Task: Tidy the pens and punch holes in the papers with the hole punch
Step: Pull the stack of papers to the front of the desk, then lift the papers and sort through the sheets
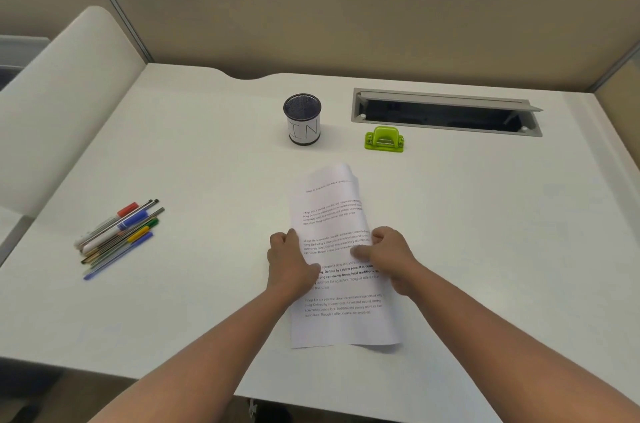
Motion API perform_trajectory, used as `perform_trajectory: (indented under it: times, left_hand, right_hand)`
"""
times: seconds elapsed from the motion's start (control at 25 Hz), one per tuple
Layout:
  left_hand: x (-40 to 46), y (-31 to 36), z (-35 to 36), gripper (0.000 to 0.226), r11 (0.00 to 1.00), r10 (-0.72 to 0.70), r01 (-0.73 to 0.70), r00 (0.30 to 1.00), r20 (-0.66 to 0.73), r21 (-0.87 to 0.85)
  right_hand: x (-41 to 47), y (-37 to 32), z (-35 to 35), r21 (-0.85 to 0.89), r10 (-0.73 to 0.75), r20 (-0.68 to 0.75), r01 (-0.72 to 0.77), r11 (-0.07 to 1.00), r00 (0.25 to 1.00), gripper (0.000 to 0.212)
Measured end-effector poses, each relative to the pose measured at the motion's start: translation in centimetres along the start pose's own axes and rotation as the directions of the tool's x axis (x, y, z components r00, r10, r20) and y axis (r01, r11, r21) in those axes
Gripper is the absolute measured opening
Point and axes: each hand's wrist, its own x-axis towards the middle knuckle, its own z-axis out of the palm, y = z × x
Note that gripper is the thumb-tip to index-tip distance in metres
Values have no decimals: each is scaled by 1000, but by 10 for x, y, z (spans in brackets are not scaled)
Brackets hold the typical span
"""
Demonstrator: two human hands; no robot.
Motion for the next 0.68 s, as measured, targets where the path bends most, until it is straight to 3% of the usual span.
perform_trajectory:
  times: [0.2, 0.28, 0.36, 0.44, 0.56, 0.68]
  left_hand:
    - [1, 0, 0, 65, 1000, -11, 11, 1000, 6, 6]
    - [1, 0, 0, 64, 1000, -10, 9, 1000, 7, 9]
    - [-1, 1, -1, 58, 1000, -14, 14, 1000, 10, -1]
    - [0, 1, -2, 56, 1000, -21, 21, 1000, 16, -6]
    - [-1, 2, -3, 60, 1000, -22, 23, 999, 30, -12]
    - [-1, 3, -4, 82, 1000, -15, 15, 1000, 22, 15]
  right_hand:
    - [2, 3, -8, 421, 1, 155, -67, 905, 988, 83]
    - [5, 4, -16, 464, 19, 155, -90, 881, 988, 78]
    - [8, 3, -23, 420, 34, 150, -95, 902, 988, 54]
    - [10, 3, -28, 260, 40, 100, -65, 963, 994, 29]
    - [10, 5, -29, 15, -13, 18, 13, 1000, 1000, 27]
    - [5, 6, -31, -2, -95, 7, 95, 995, 995, 28]
